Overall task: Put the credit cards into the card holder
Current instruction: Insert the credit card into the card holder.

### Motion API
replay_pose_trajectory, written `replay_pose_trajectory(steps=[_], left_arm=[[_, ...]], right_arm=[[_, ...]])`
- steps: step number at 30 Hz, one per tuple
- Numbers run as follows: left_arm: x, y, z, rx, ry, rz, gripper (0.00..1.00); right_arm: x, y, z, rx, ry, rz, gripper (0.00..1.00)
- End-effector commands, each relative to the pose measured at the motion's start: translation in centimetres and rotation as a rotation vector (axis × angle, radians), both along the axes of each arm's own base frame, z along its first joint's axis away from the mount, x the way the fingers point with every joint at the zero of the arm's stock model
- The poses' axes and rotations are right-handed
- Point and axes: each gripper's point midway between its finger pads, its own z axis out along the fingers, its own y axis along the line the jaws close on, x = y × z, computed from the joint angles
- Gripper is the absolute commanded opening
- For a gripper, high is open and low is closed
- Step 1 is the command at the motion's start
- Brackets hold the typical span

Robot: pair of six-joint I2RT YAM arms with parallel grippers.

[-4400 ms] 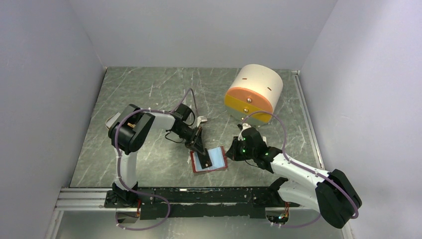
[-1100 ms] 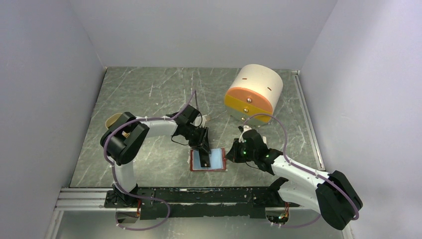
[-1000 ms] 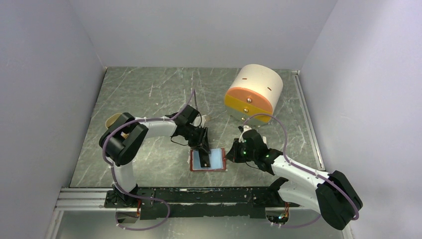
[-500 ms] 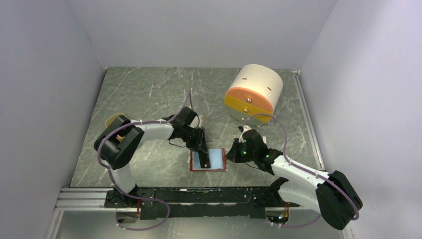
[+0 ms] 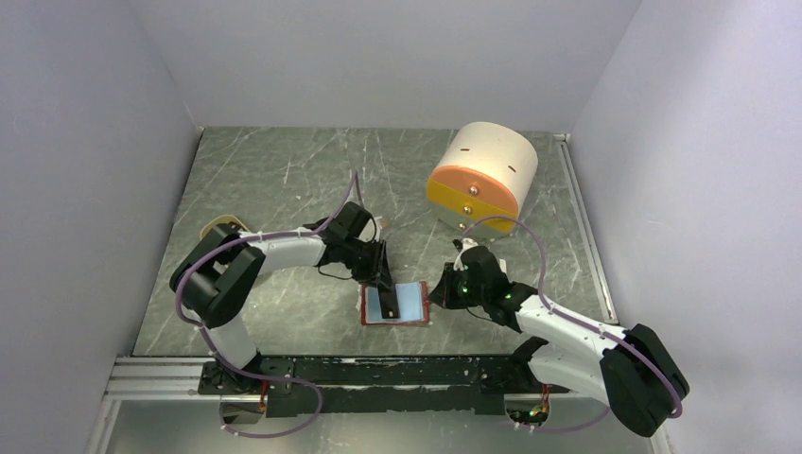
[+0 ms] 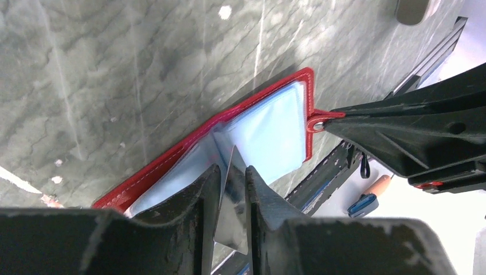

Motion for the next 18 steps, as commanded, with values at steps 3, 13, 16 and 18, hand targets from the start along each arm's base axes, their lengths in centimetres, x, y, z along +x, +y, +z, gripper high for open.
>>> replay_pose_trajectory(steps=[3,13,16,18], left_arm=[[-0.3,0.5,0.5,-0.01,0.001,0.03,0.26],[-0.3,1.3,0.7,0.006,-0.003,0.059,0.29],[-0.1,1.6,0.8,0.007,-0.004,0.067,0.32],[-0.2,1.6,0.8,0.005,-0.002,0.068,0.32]], right_arm=[[0.4,0.3,0.7,0.022,-0.025,0.007,0.08],[0.3,0.3,0.5,0.024,-0.02,0.007,0.08],[0.4,0.3,0.5,0.023,-0.022,0.007,0.08],[0.4,0.3,0.5,0.022,-0.023,0.006,0.08]])
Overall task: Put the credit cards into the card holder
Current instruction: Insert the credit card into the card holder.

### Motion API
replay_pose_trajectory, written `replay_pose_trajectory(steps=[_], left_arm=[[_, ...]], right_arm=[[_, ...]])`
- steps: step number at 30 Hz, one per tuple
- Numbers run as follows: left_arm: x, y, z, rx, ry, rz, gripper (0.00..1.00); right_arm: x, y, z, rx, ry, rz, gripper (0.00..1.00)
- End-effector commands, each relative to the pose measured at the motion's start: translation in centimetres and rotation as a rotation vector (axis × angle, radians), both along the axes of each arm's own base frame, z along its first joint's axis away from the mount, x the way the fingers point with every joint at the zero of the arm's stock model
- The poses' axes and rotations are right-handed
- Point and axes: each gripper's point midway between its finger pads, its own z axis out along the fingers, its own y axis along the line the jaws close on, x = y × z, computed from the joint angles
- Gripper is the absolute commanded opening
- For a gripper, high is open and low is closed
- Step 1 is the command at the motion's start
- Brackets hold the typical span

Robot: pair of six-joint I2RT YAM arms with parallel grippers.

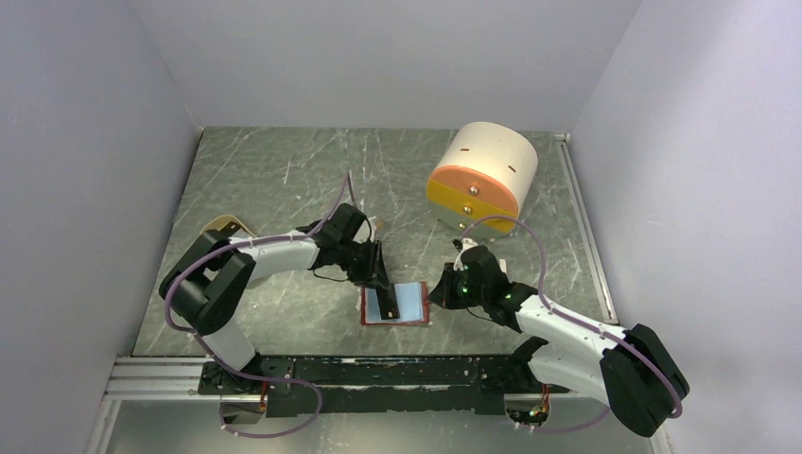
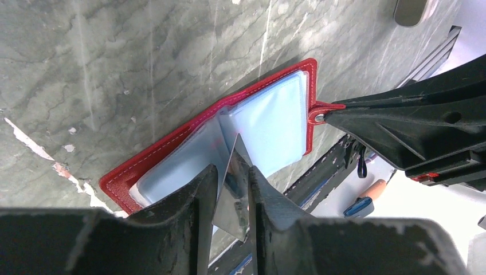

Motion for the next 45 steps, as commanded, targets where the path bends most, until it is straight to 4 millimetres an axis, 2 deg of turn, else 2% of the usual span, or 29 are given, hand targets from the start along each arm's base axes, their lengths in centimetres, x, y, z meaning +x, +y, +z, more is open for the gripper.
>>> replay_pose_trajectory(steps=[1,7,22,29,33,39,45], left_arm=[[0.1,0.4,0.5,-0.006,-0.008,0.022,0.31],[-0.1,0.6,0.6,-0.016,0.0,0.029,0.24],[-0.1,1.3,1.0,-0.02,-0.004,0.056,0.27],[-0.4,1.3,0.8,-0.028,0.01,0.056,0.19],[-0.2,1.6,1.0,-0.016,0.001,0.066,0.27],[-0.2,1.9,0.9,-0.011,0.001,0.076,0.28],[-0.2,2.1,0.8,-0.016,0.003,0.082,0.17]], right_arm=[[0.4,0.2,0.5,0.018,-0.023,0.004,0.08],[0.4,0.3,0.4,0.022,-0.021,0.006,0.08],[0.4,0.3,0.5,0.022,-0.023,0.005,0.08],[0.5,0.4,0.6,0.026,-0.024,0.008,0.07],[0.6,0.4,0.7,0.025,-0.027,0.01,0.07],[0.6,0.5,0.6,0.025,-0.024,0.009,0.07],[0.5,0.4,0.6,0.026,-0.025,0.008,0.07]])
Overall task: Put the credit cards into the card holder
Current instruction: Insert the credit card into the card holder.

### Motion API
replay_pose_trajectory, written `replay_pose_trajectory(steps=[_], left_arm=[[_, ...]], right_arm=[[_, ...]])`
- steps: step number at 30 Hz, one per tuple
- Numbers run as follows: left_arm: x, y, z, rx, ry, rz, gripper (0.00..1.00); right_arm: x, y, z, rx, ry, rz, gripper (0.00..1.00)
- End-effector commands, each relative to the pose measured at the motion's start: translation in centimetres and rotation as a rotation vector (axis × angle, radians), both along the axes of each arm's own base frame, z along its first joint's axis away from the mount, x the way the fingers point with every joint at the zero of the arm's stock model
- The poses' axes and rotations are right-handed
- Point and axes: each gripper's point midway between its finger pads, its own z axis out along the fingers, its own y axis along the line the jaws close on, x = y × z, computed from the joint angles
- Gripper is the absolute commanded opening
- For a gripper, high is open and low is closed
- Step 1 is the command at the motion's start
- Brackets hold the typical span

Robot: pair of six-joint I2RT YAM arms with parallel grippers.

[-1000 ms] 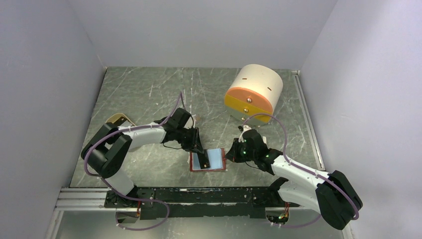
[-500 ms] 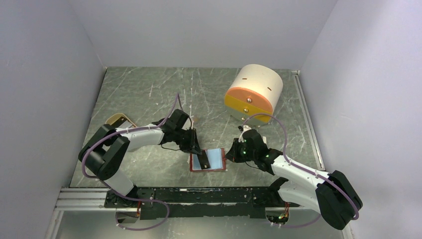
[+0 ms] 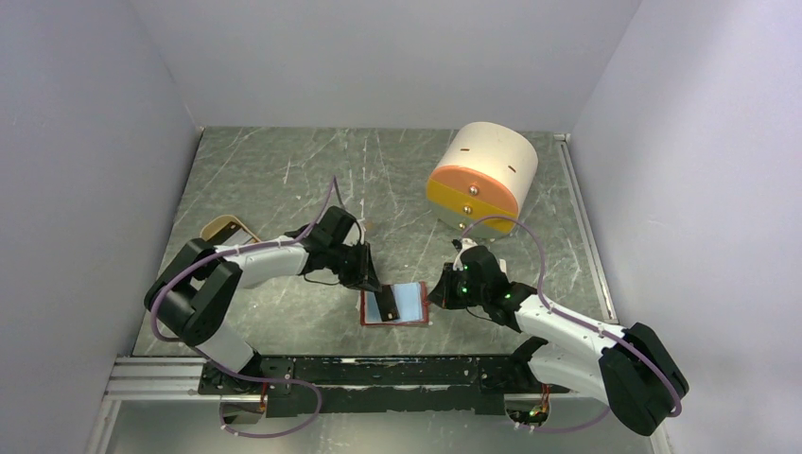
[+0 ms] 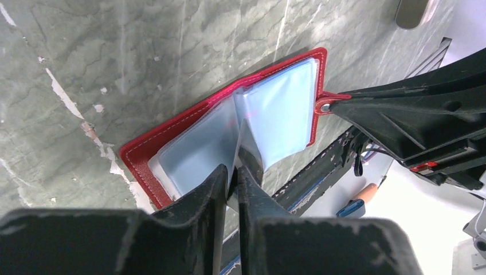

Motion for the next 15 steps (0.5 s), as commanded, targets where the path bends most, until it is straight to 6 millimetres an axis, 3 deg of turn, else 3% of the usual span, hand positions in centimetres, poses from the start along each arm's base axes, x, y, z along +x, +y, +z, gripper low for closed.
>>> replay_pose_trajectory(steps=[1,5,15], left_arm=[[0.2,0.4,0.2,-0.006,-0.008,0.022,0.16],[0.2,0.4,-0.5,0.013,0.007,0.012,0.09],[0.6,-0.7,-1.0,-0.009,-0.002,-0.092,0.09]], right_arm=[[0.6,0.3,0.7,0.023,-0.028,0.002,0.07],[0.5,0.3,0.6,0.024,-0.027,0.003,0.07],[0.6,0.4,0.6,0.029,-0.027,0.007,0.07]])
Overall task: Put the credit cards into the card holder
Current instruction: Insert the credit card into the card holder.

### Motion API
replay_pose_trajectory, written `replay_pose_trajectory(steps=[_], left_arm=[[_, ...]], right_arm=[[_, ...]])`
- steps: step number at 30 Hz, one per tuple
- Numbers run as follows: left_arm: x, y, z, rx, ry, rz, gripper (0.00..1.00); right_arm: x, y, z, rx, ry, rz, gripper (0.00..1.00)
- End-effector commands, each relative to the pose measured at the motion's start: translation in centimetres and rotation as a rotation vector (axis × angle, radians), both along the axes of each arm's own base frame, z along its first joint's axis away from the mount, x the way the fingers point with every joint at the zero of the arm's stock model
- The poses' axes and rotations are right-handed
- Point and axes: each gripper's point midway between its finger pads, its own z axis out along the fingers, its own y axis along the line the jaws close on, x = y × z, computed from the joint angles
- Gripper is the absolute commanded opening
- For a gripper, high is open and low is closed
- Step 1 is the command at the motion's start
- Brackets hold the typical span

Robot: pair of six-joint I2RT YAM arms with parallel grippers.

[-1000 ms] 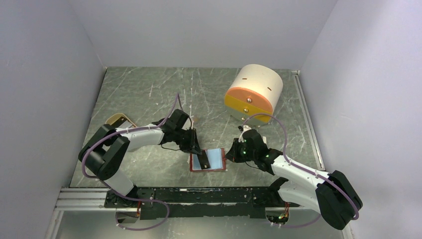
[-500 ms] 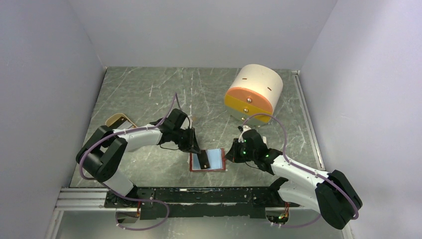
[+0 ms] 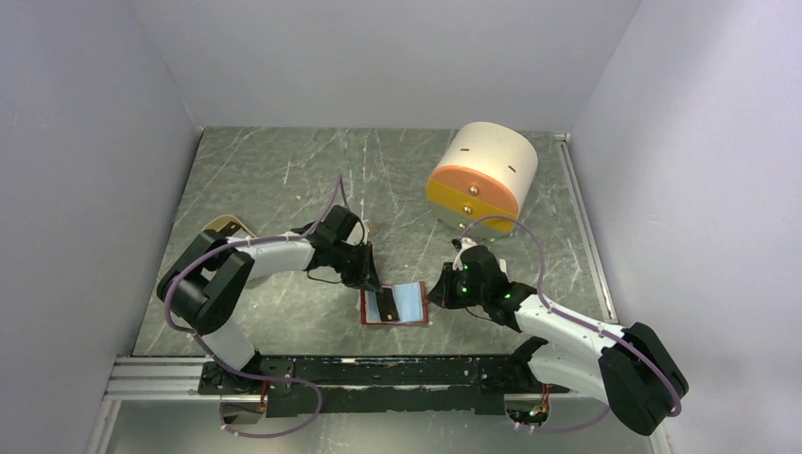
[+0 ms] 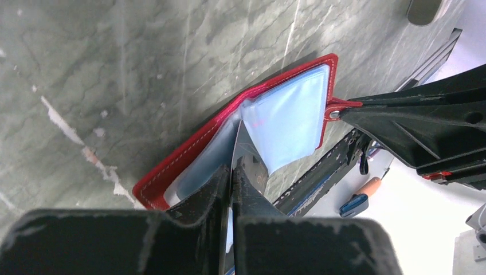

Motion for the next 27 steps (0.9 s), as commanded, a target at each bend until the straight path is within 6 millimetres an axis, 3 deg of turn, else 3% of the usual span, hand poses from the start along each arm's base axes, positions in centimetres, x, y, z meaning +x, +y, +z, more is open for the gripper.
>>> replay_pose_trajectory(steps=[1,10,27], left_arm=[[0.7,-0.7,0.4,-0.032,-0.04,-0.074,0.09],[0.6,-1.5,-0.1,-0.07,-0.047,-0.166,0.09],[0.2,-2.4,-0.1,-0.128,-0.011,-0.184,0.09]], right_arm=[[0.5,0.2,0.4,0.019,-0.021,0.0,0.07],[0.6,0.2,0.4,0.013,-0.023,0.002,0.07],[0.7,0.2,0.4,0.007,-0.022,0.001,0.07]])
